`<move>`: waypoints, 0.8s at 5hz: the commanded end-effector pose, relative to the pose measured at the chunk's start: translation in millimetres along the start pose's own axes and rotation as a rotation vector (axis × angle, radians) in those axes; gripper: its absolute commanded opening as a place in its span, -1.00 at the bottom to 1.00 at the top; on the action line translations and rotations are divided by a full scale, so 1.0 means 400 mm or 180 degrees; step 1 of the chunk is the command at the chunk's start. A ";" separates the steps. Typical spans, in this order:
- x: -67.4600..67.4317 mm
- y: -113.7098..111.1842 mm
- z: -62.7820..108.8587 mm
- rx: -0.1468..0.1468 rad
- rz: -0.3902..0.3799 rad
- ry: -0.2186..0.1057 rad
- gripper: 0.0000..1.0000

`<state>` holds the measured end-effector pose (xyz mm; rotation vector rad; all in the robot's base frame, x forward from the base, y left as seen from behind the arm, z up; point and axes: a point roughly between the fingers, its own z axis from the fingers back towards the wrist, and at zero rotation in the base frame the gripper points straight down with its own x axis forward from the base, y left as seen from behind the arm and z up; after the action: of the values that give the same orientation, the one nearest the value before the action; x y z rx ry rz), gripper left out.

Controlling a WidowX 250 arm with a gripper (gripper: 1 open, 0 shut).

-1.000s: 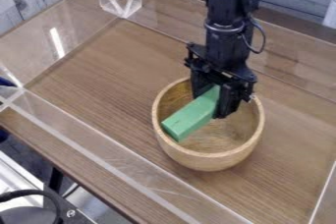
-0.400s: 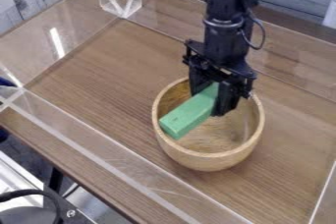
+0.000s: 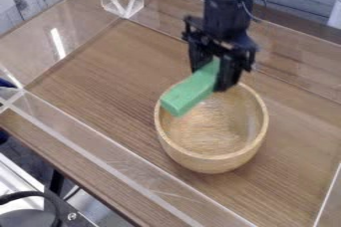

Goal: Remove the green block from inside the brown bowl and put it on the table

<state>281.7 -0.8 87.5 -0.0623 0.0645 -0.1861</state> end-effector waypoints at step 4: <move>0.020 0.076 0.045 0.0067 0.0132 -0.0363 -1.00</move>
<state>290.8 27.7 85.5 -0.0636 0.0131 -0.1385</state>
